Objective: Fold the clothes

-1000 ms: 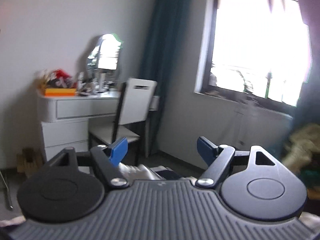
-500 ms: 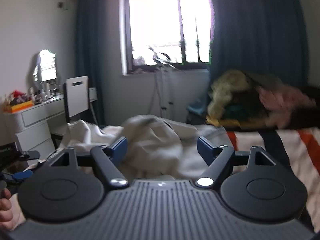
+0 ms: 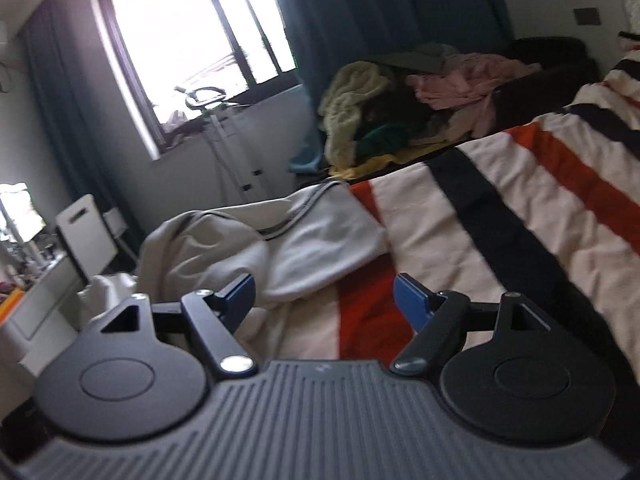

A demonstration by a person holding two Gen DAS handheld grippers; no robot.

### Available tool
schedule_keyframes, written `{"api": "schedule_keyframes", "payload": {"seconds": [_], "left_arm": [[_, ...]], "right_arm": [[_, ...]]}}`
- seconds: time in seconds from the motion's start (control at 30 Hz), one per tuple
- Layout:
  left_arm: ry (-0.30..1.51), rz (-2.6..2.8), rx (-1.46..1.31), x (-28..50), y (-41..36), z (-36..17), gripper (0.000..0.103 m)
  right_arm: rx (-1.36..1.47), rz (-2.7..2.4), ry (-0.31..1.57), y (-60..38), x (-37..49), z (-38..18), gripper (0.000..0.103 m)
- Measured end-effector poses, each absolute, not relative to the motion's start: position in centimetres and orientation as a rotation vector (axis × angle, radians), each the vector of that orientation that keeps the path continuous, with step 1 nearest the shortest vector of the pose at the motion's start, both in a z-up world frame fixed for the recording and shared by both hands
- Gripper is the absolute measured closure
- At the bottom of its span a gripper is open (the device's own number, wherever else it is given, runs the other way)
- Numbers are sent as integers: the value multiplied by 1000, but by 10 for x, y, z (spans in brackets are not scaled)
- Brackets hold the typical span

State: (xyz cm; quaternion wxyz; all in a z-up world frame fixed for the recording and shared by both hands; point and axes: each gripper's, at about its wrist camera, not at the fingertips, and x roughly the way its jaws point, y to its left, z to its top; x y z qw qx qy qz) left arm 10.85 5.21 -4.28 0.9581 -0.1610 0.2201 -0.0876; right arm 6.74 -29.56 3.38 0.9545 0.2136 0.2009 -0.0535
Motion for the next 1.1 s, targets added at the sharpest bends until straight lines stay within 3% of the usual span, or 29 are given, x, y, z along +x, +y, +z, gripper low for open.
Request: {"api": "schedule_keyframes", "payload": {"seconds": [0.4, 0.63, 0.77, 0.87, 0.93, 1.1], "left_arm": [[515, -259, -27, 337, -66, 13, 14], [708, -93, 131, 468, -137, -14, 13], [845, 19, 209, 519, -158, -35, 19], [915, 60, 229, 530, -162, -45, 50], [899, 34, 231, 518, -162, -41, 87], [753, -76, 306, 445, -170, 4, 93]], "right_arm": [[498, -302, 382, -327, 101, 3, 25], [383, -390, 363, -337, 150, -35, 25], [373, -377, 382, -339, 164, -53, 25], [394, -366, 398, -344, 170, -60, 25], [402, -364, 396, -348, 170, -64, 25], [398, -394, 388, -356, 164, -66, 25]]}}
